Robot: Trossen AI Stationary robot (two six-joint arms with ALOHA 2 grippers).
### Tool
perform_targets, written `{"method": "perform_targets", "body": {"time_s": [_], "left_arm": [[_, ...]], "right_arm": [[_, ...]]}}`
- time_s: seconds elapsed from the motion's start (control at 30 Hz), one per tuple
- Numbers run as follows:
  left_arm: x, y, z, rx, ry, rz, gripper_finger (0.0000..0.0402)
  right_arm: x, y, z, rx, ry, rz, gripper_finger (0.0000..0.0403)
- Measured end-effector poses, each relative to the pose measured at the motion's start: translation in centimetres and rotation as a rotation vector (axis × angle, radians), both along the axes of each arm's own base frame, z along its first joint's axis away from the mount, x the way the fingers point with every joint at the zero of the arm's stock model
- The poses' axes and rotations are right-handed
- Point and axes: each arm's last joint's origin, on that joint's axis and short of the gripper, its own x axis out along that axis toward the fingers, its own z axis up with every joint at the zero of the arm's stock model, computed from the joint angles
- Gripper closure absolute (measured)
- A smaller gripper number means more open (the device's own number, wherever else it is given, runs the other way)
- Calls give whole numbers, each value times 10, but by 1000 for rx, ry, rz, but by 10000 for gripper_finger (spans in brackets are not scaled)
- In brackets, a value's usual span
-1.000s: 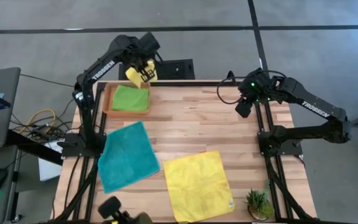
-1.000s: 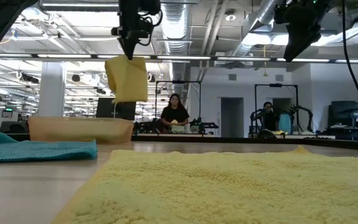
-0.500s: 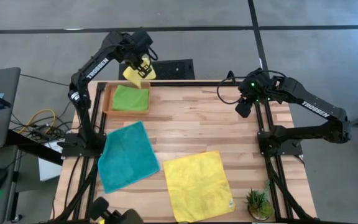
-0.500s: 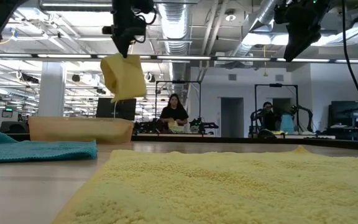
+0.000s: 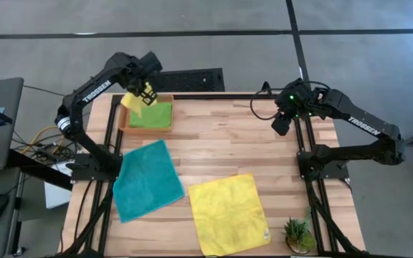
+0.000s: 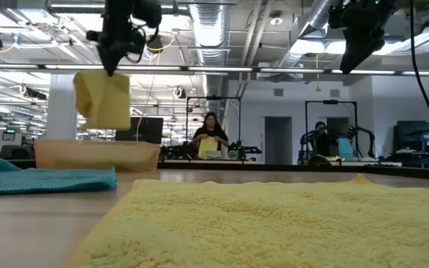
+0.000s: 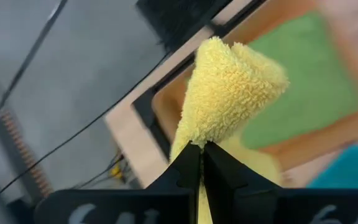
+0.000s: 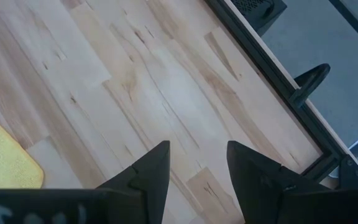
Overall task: Fold microfiber towels
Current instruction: Stack the top yellow microfiber towel on top of the green microfiber towel
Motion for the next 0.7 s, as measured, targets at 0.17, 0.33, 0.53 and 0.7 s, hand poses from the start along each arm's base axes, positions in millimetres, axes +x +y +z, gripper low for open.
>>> {"method": "perform_targets", "body": {"time_s": [0.17, 0.33, 0.53, 0.7], "left_arm": [[-6, 0, -29, -18, 128, 45, 401], [-15, 3, -48, -33, 185, 118, 401], [-22, 6, -58, -56, 198, 163, 401], [-18, 7, -66, -66, 144, 175, 401]], "right_arm": [[0, 0, 0, 0, 0, 0, 220], [0, 0, 0, 0, 0, 0, 220], [0, 0, 0, 0, 0, 0, 220], [0, 0, 0, 0, 1, 1, 220]]}}
